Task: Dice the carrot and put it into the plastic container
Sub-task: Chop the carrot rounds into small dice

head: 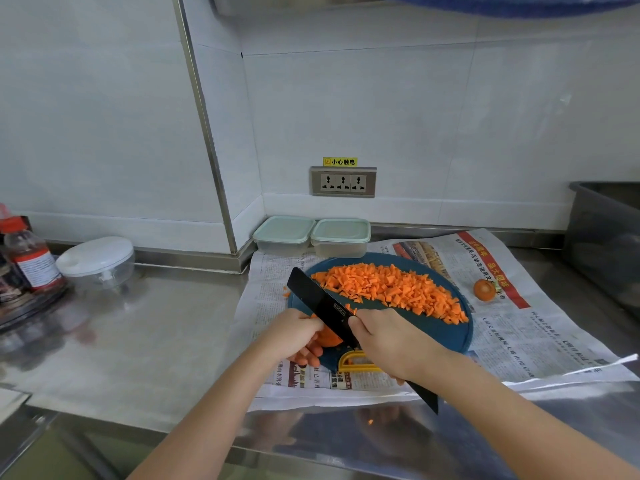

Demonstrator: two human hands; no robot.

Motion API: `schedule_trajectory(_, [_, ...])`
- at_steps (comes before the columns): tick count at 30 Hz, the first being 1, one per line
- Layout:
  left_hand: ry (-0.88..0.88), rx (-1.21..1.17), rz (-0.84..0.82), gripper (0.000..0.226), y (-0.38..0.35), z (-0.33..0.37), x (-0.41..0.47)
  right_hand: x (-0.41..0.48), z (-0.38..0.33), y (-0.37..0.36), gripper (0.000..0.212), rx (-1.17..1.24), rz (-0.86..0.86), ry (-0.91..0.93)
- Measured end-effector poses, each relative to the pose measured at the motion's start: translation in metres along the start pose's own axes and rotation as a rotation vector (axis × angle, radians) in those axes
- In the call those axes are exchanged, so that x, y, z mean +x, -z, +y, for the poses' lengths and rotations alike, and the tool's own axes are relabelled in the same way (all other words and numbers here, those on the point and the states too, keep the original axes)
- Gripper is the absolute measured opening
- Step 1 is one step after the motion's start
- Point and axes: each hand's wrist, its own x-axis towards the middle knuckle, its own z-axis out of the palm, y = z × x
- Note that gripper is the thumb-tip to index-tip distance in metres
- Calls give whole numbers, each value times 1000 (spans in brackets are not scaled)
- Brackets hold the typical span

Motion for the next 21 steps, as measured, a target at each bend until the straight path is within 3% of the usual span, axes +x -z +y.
schedule_trajectory(5, [39,-73,-99,39,11,6,-1,0,0,-1,38,-17,-4,-3])
schedule_trajectory(10, [19,-90,-140,58,13,7,-4,6,-1,-10,37,-88,45,-14])
schedule_trajectory(14, [17,-119,-170,34,14,8,-6,11,-15,-6,36,-115,-28,-65])
schedule_trajectory(21, [5,-122,-188,30,16,4,2,23,-21,-4,39,-296,-146,-42])
